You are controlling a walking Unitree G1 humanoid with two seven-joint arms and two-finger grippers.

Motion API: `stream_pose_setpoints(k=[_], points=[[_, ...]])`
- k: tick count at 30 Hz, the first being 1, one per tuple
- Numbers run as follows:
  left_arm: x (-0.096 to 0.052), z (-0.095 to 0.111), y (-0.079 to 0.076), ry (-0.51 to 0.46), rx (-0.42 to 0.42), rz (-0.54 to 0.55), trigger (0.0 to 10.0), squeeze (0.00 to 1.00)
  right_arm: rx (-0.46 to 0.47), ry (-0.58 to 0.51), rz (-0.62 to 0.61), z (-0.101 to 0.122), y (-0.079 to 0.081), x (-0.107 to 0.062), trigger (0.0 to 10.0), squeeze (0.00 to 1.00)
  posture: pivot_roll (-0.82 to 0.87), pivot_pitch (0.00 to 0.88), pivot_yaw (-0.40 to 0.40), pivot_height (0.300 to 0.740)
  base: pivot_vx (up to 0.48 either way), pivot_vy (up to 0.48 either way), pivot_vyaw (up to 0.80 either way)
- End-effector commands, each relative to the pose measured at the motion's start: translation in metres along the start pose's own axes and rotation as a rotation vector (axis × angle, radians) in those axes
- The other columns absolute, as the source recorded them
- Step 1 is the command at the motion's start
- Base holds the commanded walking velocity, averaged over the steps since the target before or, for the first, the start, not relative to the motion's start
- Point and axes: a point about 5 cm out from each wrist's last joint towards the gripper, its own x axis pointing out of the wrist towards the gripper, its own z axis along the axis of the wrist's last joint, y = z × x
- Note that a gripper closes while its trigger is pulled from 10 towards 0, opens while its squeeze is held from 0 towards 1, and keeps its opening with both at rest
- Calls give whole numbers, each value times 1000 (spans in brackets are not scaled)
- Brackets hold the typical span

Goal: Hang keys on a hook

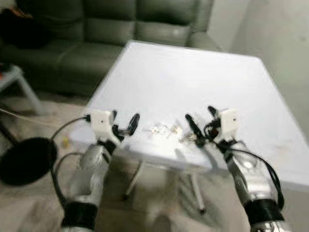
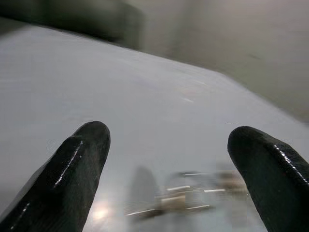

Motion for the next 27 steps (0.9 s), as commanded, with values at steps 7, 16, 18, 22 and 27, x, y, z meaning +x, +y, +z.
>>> stream_pose_setpoints(k=[7, 16, 18, 22, 27], points=[[0, 2, 2, 5, 29, 16, 10000, 0, 1, -10, 6, 2, 0, 0, 10000, 0, -36, 0, -53, 740, 0, 0, -384], [0, 2, 0, 1, 25, 24, 10000, 0, 2, -1, 27, 1, -1, -1, 10000, 0, -35, 0, -64, 740, 0, 0, 0], [0, 1, -1, 0, 23, 29, 10000, 0, -3, 3, 33, 1, 0, -1, 10000, 0, -33, 0, -67, 740, 0, 0, 0], [-1, 0, -4, 3, 15, 17, 10000, 0, -16, 10, 51, 1, 0, 0, 10000, 0, -31, 0, -69, 740, 0, 0, 0], [-7, -9, -19, 37, 3, -76, 10000, 0, -61, 28, 93, 2, -4, 3, 10000, 0, -27, 0, -72, 740, 0, 0, 0]])
